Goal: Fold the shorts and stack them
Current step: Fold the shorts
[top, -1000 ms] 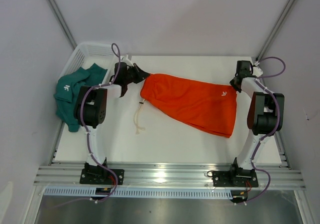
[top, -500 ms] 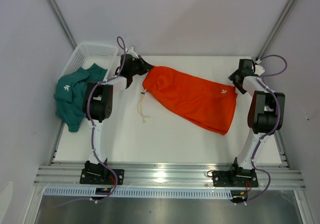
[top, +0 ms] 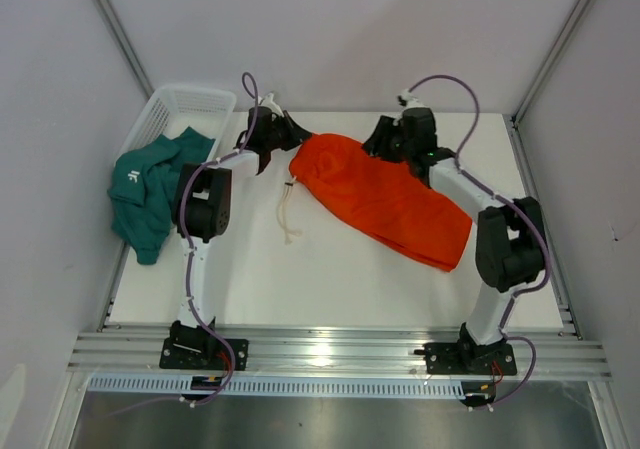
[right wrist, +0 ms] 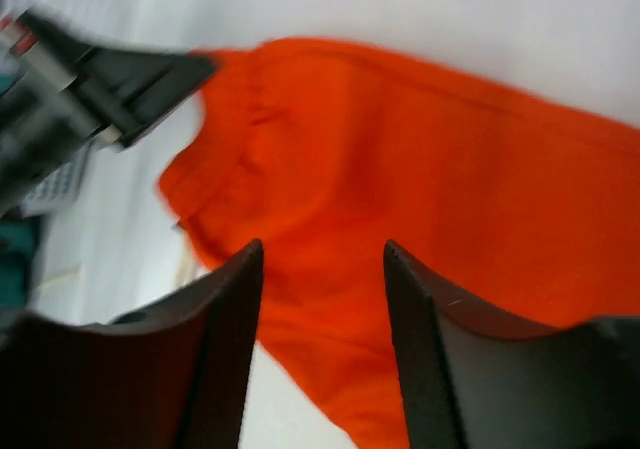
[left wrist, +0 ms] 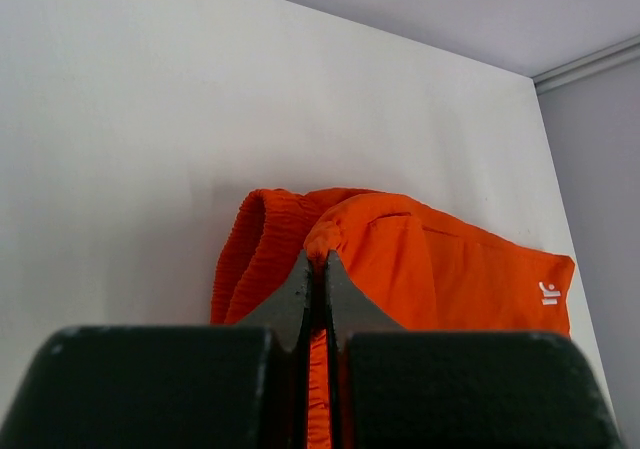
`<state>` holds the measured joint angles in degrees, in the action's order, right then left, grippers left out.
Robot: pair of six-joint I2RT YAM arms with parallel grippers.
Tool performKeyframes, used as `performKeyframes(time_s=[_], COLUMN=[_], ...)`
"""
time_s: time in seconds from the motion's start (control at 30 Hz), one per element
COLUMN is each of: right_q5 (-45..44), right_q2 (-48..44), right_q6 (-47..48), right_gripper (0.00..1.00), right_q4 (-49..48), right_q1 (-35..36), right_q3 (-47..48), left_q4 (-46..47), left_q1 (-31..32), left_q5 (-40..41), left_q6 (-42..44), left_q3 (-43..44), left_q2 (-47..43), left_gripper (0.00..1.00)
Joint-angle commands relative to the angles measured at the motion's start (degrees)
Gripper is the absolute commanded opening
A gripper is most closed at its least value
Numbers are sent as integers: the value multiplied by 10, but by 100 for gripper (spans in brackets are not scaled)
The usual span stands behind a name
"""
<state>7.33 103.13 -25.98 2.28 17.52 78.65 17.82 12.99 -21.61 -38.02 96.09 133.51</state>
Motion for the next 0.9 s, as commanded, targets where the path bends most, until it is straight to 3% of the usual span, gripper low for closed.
performKeyframes(time_s=[0.0,0.17,0.27,0.57,0.87], right_q5=[89,215,296,399,372], right_q2=[58,133,179,295,394], right_q6=[55,30,-13,-150,-188], right_gripper=[48,15,6,1,0], right_q4=[-29,-62,-107,-232,-208], right_q1=[42,61,72,103,115], right_q3=[49,120,142,214,298], left_q4=[10,15,19,36,52], left_q1=[5,5,5,5,5], left_q5=[-6,-16,-25,-40,-47], left_q6=[13,14,15,14,12], left_q3=[21,22,24,16,12], left_q2=[4,10,15,19,20], left_gripper=[0,0,0,0,0])
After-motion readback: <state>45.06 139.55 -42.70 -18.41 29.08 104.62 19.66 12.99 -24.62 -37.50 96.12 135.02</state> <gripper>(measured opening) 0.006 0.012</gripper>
